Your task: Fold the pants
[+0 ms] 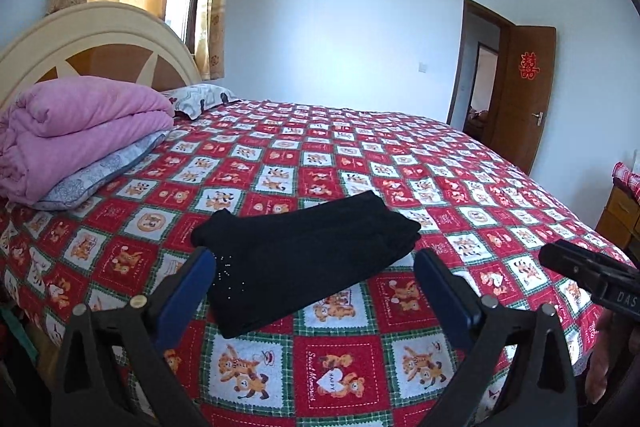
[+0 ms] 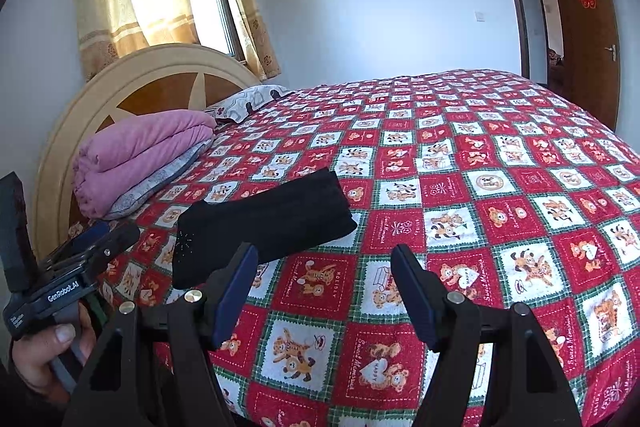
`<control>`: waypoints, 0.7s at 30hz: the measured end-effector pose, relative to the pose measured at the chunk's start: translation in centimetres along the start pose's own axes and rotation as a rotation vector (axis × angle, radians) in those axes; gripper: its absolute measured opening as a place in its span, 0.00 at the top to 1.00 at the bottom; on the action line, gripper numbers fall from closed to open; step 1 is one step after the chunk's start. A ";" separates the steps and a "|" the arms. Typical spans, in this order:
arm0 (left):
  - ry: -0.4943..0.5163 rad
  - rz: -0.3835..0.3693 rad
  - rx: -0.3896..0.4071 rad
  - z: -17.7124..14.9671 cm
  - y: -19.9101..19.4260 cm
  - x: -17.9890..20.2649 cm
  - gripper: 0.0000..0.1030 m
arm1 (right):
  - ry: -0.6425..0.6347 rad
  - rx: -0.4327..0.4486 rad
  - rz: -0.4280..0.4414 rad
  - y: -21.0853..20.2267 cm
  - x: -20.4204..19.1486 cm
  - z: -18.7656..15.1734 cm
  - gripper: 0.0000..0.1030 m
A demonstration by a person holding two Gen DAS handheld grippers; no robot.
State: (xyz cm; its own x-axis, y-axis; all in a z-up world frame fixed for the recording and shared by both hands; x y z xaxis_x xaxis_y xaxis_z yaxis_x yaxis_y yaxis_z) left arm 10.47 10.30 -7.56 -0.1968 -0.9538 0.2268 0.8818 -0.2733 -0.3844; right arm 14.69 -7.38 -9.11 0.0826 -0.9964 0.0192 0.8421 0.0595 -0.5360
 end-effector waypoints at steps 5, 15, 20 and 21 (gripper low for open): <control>0.008 -0.013 0.003 0.0 -0.4 0.9 0.01 | -0.021 0.023 -0.006 -1.7 -0.2 -0.1 0.32; 0.044 -0.027 0.028 0.8 -1.6 2.6 0.00 | -0.072 0.071 -0.018 -4.8 -0.7 -0.1 0.32; 0.026 -0.007 0.016 0.7 -1.5 2.2 0.00 | -0.047 0.047 -0.015 -4.3 -0.2 -0.4 0.31; 0.021 0.003 0.015 0.7 -1.5 2.0 0.00 | -0.043 0.048 -0.015 -4.4 -0.2 -0.4 0.31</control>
State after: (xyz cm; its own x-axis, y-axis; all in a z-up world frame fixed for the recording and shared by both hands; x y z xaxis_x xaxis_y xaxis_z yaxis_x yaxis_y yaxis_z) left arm 9.04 8.88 -5.93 -0.2033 -0.9571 0.2066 0.8885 -0.2689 -0.3717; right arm 10.74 -7.50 -7.11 0.0921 -0.9937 0.0635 0.8678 0.0489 -0.4945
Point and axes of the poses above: each gripper's, at about its wrist camera, not at the fingertips, and y roughly the way its jaws point, x to its right, z to its top, the point moved 6 cm from there along y, roughly the way its jaws point, and after that the axes turned 14 degrees about -z, right-handed, at the moved point
